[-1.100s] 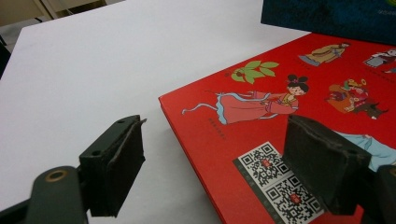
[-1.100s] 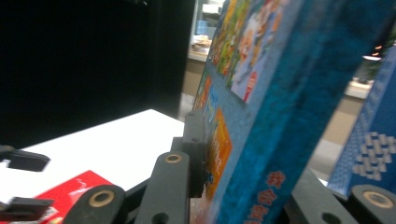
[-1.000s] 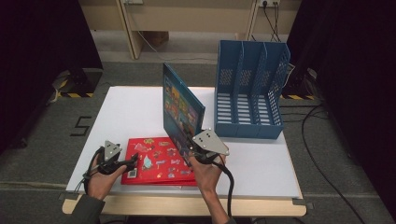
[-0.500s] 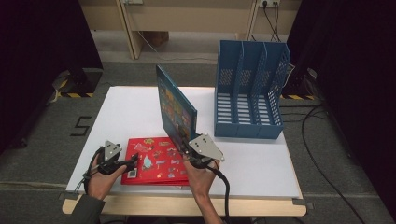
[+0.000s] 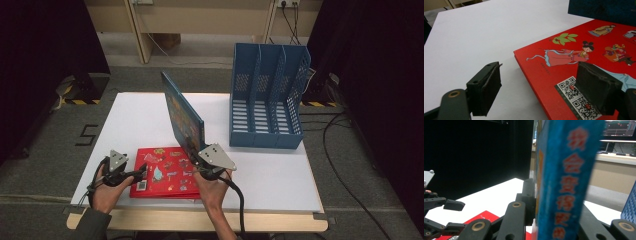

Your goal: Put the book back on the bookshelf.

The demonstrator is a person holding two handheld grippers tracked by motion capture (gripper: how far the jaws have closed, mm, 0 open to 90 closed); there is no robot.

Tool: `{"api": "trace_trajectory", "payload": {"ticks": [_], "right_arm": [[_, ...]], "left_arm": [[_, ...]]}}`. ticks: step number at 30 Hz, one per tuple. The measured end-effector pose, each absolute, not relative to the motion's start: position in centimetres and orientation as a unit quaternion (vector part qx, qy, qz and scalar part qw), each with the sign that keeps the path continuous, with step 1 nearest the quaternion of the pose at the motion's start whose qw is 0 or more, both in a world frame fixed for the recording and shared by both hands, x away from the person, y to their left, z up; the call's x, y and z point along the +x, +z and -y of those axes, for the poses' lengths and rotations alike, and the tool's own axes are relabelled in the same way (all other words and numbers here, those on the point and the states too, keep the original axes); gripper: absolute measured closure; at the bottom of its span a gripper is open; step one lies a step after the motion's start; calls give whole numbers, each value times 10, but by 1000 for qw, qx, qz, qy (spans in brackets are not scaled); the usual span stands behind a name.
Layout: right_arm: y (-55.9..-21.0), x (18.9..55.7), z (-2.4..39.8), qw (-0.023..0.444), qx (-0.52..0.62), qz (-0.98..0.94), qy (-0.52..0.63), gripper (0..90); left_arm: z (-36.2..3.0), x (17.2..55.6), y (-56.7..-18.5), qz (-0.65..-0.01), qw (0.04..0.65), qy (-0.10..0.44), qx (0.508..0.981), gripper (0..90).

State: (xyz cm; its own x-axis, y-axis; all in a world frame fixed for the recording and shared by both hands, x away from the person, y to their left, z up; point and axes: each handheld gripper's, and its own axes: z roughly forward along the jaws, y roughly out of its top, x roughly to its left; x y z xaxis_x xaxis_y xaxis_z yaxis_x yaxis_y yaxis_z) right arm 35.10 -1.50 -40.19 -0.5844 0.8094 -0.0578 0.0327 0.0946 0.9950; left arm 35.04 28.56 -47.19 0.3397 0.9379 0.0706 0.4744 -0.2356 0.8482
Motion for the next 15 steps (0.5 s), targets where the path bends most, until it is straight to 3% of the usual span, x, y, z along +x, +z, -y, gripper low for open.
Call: {"api": "trace_trajectory", "payload": {"ticks": [9, 11, 15], "right_arm": [[-405, 356, 16, 330, 307, -668, 592, 815], [-405, 359, 18, 304, 308, -668, 605, 819], [-401, 365, 25, 299, 308, -669, 607, 822]], "left_arm": [[-291, 352, -473, -495, 381, 299, 721, 199], [-293, 352, -473, -500, 385, 296, 717, 199], [-296, 352, -473, -504, 383, 296, 715, 199]]}}
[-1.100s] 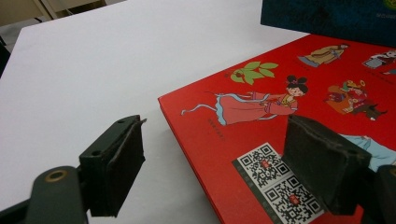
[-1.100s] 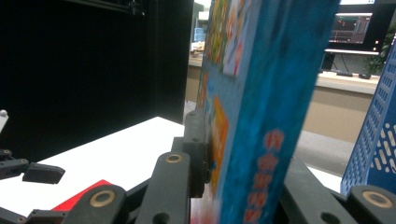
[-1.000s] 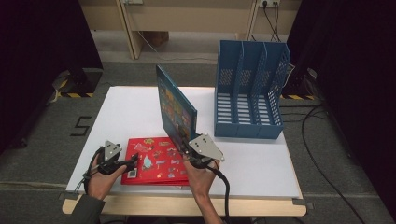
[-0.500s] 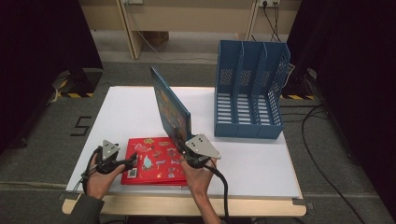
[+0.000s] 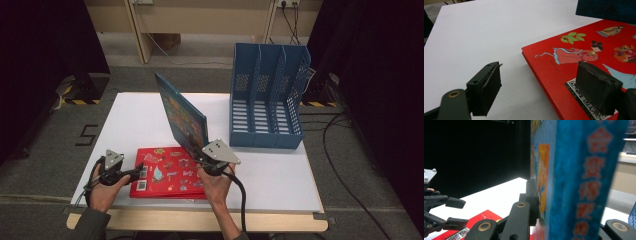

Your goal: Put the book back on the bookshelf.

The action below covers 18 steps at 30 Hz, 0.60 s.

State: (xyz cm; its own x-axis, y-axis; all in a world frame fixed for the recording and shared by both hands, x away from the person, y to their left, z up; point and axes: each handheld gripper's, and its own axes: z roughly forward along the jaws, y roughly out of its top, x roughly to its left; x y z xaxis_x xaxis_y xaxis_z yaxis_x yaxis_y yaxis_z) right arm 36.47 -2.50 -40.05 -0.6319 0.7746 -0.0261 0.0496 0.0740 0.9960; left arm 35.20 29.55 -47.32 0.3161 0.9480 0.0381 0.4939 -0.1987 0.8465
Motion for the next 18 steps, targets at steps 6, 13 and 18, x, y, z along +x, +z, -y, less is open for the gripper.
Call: {"api": "trace_trajectory", "payload": {"ticks": [6, 13, 18], "right_arm": [[-394, 373, 45, 279, 317, -666, 614, 823], [-394, 375, 54, 266, 316, -675, 611, 820], [-398, 373, 53, 270, 312, -677, 609, 814]], "left_arm": [[-295, 352, -473, -503, 384, 297, 715, 199], [-294, 351, -473, -502, 383, 297, 716, 199], [-294, 351, -474, -500, 383, 297, 718, 199]]}}
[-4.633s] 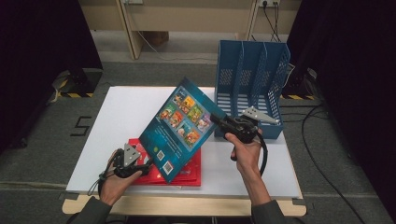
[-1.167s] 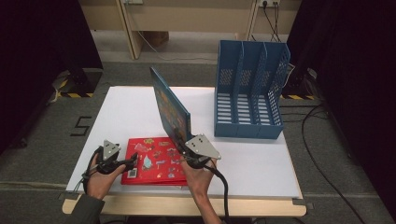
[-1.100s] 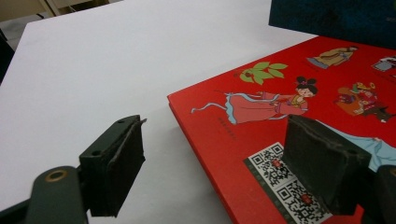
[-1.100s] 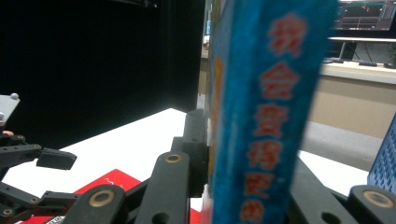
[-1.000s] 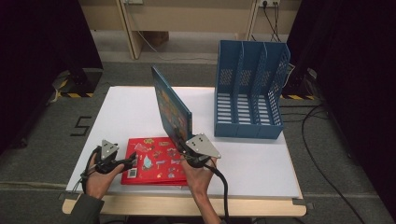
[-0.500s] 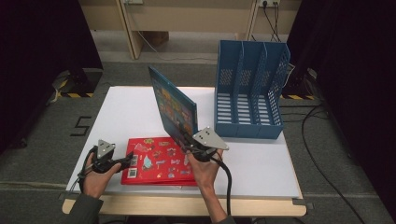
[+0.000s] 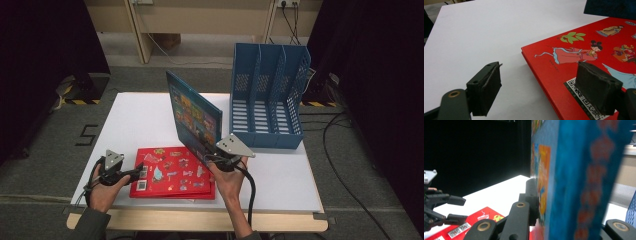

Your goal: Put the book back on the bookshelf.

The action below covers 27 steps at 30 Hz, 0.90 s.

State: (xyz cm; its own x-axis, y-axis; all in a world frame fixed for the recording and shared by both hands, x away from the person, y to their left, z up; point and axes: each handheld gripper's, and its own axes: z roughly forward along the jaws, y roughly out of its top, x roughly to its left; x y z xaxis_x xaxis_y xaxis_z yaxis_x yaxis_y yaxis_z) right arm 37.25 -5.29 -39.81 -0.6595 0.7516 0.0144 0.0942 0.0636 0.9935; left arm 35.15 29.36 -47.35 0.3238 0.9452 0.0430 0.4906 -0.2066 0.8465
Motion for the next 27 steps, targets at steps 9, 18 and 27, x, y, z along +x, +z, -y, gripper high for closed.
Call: {"api": "trace_trajectory", "payload": {"ticks": [9, 18, 27], "right_arm": [[-404, 374, 49, 274, 306, -676, 612, 753], [-405, 374, 47, 283, 294, -681, 608, 813], [-402, 373, 50, 282, 289, -680, 612, 826]], "left_arm": [[-294, 351, -473, -500, 383, 297, 717, 199], [-294, 351, -474, -502, 381, 295, 719, 199], [-295, 352, -474, -501, 384, 295, 717, 199]]}}
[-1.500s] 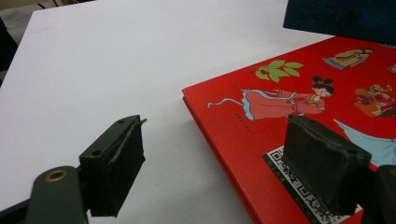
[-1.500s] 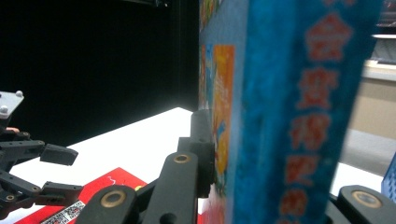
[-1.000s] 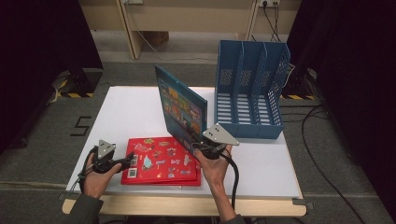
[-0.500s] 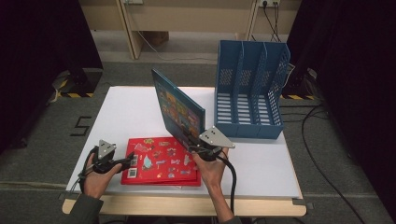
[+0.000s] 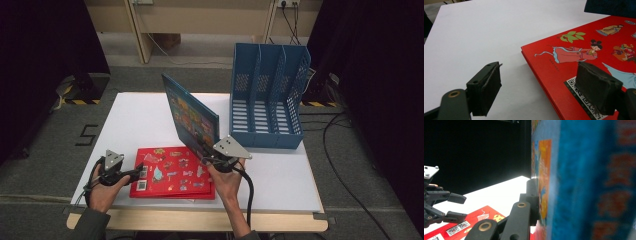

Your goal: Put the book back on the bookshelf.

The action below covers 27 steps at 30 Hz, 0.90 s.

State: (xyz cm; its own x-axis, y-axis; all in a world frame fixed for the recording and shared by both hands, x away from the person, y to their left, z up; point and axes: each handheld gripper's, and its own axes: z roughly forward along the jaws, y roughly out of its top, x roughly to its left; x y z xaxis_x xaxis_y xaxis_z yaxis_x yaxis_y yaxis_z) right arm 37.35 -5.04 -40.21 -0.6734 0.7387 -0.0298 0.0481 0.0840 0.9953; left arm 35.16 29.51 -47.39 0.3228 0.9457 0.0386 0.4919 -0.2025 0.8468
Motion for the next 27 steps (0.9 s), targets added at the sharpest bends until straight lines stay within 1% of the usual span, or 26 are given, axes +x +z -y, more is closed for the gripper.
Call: {"api": "trace_trajectory", "payload": {"ticks": [5, 8, 13, 16, 21, 27], "right_arm": [[-399, 371, 61, 271, 303, -666, 625, 827], [-390, 370, 73, 272, 308, -651, 638, 828], [-370, 365, 96, 299, 319, -631, 641, 828], [-364, 364, 107, 314, 325, -622, 639, 827], [-353, 368, 128, 327, 344, -603, 642, 828], [-335, 372, 149, 368, 362, -585, 626, 827]], "left_arm": [[-297, 352, -473, -505, 384, 297, 714, 198], [-301, 353, -473, -511, 389, 295, 708, 198], [-303, 354, -474, -517, 382, 295, 707, 191], [-305, 355, -476, -519, 376, 295, 709, 184], [-313, 356, -476, -529, 377, 302, 698, 175], [-321, 357, -477, -548, 373, 307, 683, 167]]}}
